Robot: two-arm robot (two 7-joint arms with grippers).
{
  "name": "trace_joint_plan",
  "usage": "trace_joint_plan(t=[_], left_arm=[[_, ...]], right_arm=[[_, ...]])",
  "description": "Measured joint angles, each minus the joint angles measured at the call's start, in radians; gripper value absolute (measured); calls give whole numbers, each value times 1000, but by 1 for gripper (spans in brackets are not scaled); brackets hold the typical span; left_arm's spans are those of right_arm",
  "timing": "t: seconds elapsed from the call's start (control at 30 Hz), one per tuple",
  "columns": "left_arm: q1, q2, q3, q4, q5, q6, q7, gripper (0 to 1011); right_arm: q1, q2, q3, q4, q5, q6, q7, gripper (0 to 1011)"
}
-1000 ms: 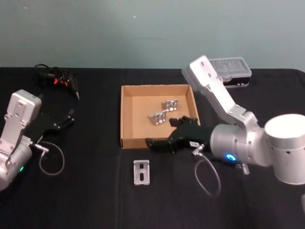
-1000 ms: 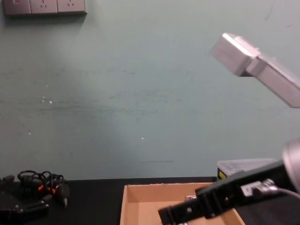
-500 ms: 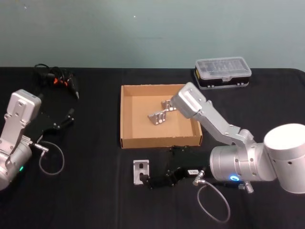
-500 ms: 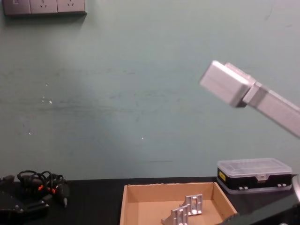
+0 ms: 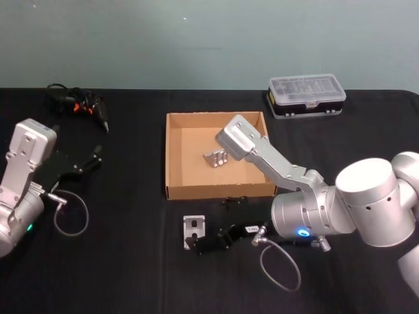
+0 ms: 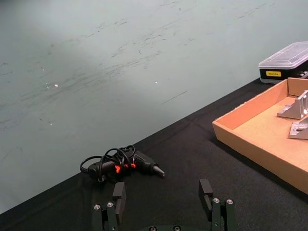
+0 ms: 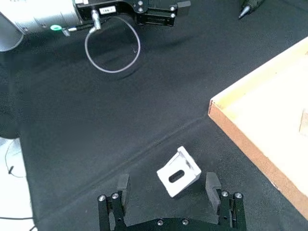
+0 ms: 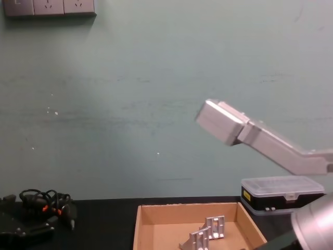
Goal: Use one hand to pick up the angle iron from the table and place it into the box.
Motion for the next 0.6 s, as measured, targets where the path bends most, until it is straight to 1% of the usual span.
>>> trace_joint_plan(t=[0.13,0.27,0.6], left_arm=[[0,0,0,0,0,0,0,1000],[0,0,0,0,0,0,0,1000],[0,0,0,0,0,0,0,1000]], right_arm=[[18,-10,-22,36,-7,-21,-13,1000],[30,-21,-35,71,-8,-35,-28,1000],[45,-45,-42,137,8,-82,-63,1000]])
